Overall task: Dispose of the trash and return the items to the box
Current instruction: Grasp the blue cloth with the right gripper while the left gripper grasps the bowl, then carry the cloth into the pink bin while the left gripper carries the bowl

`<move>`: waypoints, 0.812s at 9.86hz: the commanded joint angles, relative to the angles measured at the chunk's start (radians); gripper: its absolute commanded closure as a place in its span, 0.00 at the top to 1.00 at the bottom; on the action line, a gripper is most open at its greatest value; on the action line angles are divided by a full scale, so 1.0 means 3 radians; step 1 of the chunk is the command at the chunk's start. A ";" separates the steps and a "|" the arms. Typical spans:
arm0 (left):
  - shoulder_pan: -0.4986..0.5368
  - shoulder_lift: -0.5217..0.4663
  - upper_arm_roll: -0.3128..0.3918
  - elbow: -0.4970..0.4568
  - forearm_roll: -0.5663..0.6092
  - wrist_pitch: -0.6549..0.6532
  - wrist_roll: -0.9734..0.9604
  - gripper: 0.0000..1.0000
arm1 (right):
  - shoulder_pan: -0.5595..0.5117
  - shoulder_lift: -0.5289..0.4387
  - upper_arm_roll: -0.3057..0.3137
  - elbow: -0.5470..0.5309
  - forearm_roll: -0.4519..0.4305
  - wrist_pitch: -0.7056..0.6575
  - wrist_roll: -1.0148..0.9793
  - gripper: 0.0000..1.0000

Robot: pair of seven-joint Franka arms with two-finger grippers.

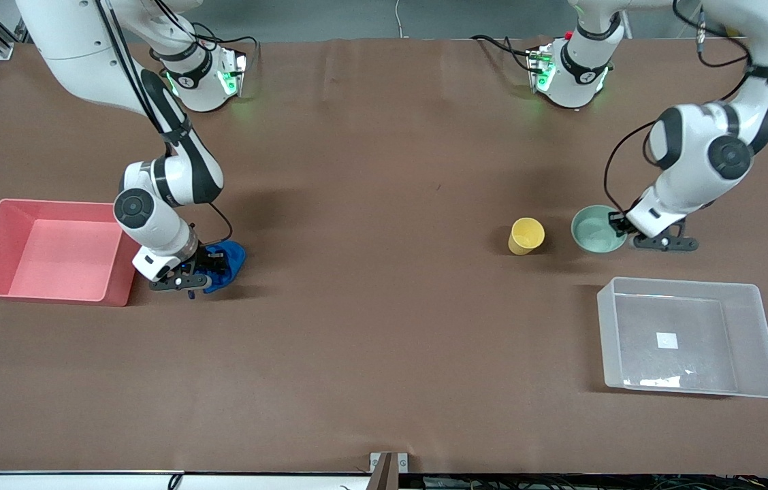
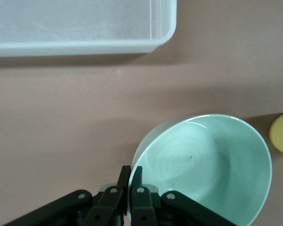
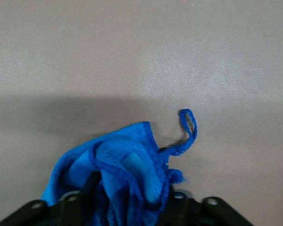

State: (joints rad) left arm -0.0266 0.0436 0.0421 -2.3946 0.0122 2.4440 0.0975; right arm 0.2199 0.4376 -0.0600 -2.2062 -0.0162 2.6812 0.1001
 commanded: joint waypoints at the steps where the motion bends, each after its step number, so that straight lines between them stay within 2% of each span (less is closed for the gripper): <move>1: 0.0032 0.0089 0.0104 0.0350 -0.0061 -0.0073 0.0069 0.00 | -0.0007 -0.0068 0.0021 0.0148 -0.0012 -0.0375 0.0330 0.01; 2: 0.0032 0.0232 0.0232 0.0657 -0.0081 -0.0078 0.0074 0.00 | -0.0002 -0.0098 0.0021 0.0362 -0.0012 -0.0843 0.0442 0.01; 4: 0.0032 0.0747 0.0319 0.1336 -0.0290 -0.0088 0.0079 0.00 | -0.0108 -0.0343 -0.0004 0.0934 -0.0012 -0.1911 0.0418 0.01; 6: 0.0073 0.1304 0.0416 0.2042 -0.0327 -0.0230 0.0206 0.00 | -0.0445 -0.0568 -0.0004 0.1527 -0.0012 -0.2797 -0.0014 0.01; 7: 0.0104 0.1590 0.0442 0.2435 -0.0540 -0.0404 0.0348 0.00 | -0.0674 -0.0619 -0.0004 0.1722 -0.0012 -0.3080 -0.0336 0.01; 8: 0.0119 0.1831 0.0544 0.2692 -0.0780 -0.0517 0.0466 0.01 | -0.0950 -0.0676 -0.0010 0.1775 -0.0023 -0.3199 -0.0764 0.01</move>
State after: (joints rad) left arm -0.0006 0.4494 0.1763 -1.7363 -0.1508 2.3516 0.1837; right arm 0.0332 0.2407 -0.0780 -1.6925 -0.0201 1.7590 -0.0078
